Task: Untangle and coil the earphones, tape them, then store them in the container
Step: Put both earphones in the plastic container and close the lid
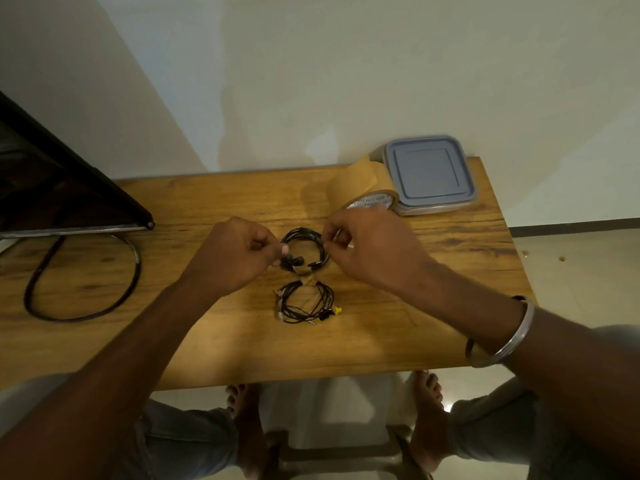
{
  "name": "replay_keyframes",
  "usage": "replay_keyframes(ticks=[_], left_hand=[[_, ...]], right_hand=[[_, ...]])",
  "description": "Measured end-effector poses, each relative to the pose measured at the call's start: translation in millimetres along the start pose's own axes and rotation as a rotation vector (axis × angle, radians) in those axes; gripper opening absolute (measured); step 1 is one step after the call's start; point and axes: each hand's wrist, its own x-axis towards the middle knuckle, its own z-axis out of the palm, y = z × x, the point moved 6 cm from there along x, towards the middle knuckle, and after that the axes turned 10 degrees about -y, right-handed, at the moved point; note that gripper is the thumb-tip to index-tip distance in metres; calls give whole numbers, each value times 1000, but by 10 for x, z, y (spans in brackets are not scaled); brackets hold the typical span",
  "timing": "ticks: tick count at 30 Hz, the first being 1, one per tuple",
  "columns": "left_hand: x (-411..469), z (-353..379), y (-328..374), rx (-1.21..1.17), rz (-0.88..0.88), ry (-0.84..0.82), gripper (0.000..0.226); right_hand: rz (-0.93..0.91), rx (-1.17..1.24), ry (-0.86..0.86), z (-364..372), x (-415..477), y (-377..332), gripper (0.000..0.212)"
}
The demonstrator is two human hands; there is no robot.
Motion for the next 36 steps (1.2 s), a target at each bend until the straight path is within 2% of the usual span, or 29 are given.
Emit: replay_keyframes(ticks=[3,4,7,9,10,12,13,15,17,23,28,30,33,35,36], left_hand=[[-9,36,229,-43,147,106,9],[-12,74,303,-52,180,132,7],[-26,173,473,-80,235,206,3],[-29,176,551,-78,266,276,3],[-28,162,560,-87,269,309,3],[-24,140,517,-126,259,355,4],[-27,144,491,-154,260,361,6],[-25,199,489,-184,282,332,11],[-25,273,510,-184,303,280,10],[40,490,534,-293,268,115,7],[98,764,597,-467,236,-28,13],[107,765,644,-402,231,65,14],[-51,464,670,-136,241,436,12],[-224,265,710,131,291,602,17],[-259,214,726,293,317,633,24]], right_hand=[[114,144,1,-416,41,210,4],[156,209,50,-580,32,317,4],[241,281,404,-1061,-51,704,6],[330,276,525,-1187,-87,1047,9],[405,254,499,-1172,-75,1246,20],[577,201,320,-1019,-23,1617,47],[634,198,236,-926,-4,1741,53],[669,263,171,-818,9,1868,46],[648,334,190,-794,34,1877,37],[668,534,177,-799,38,1848,43],[694,758,65,-676,8,1745,28],[708,793,57,-676,-22,1756,28],[710,800,70,-741,-73,1810,36],[699,802,79,-786,-99,1847,36],[692,802,81,-806,-111,1852,34]])
